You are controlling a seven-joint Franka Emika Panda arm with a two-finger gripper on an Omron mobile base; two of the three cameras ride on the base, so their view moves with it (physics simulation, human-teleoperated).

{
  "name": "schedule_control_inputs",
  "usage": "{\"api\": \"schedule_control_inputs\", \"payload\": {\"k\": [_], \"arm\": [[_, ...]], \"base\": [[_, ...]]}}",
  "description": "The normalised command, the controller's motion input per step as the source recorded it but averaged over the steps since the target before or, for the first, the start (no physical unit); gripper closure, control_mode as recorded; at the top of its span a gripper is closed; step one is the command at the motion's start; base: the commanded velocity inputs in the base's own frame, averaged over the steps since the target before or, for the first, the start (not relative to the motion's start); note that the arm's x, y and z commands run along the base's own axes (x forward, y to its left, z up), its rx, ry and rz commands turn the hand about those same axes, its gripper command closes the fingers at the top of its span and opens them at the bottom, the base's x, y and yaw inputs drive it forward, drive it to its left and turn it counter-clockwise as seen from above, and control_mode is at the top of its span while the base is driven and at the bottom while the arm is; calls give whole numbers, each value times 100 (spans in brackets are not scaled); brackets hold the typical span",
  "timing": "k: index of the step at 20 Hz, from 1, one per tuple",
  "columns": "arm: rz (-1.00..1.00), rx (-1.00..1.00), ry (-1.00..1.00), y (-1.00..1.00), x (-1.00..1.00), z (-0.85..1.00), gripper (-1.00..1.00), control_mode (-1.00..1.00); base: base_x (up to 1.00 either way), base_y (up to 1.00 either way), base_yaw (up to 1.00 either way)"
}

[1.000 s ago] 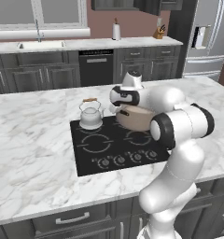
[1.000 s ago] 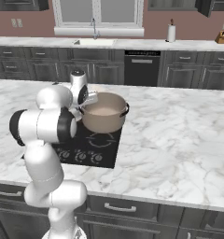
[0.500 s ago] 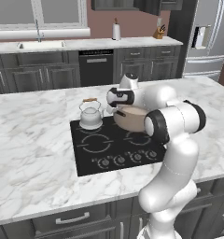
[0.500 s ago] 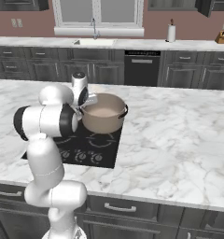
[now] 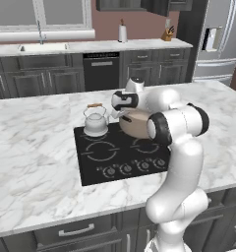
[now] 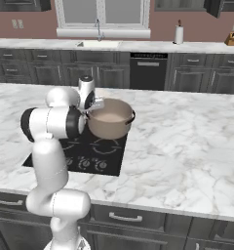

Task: Pick the kettle from the cabinet and place it on a stove burner. Then pick the pot from the counter and place it on another stove burner. Finally, turn both burners on.

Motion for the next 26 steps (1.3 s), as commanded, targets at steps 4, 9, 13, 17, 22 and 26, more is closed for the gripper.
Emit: {"api": "schedule_control_inputs", "payload": {"k": [4, 9, 13, 17, 22, 26], "arm": [[14, -3, 0, -31, 26, -15, 100, -100], [9, -3, 0, -17, 21, -22, 100, -100], [16, 0, 0, -27, 34, -30, 100, -100], [18, 0, 0, -29, 35, -27, 100, -100], [15, 0, 0, -27, 27, -18, 100, -100], [8, 0, 0, -13, 11, -14, -100, -100]], "base": [[0, 0, 0], [0, 0, 0], [0, 0, 0], [0, 0, 0], [0, 0, 0], [0, 0, 0]]}}
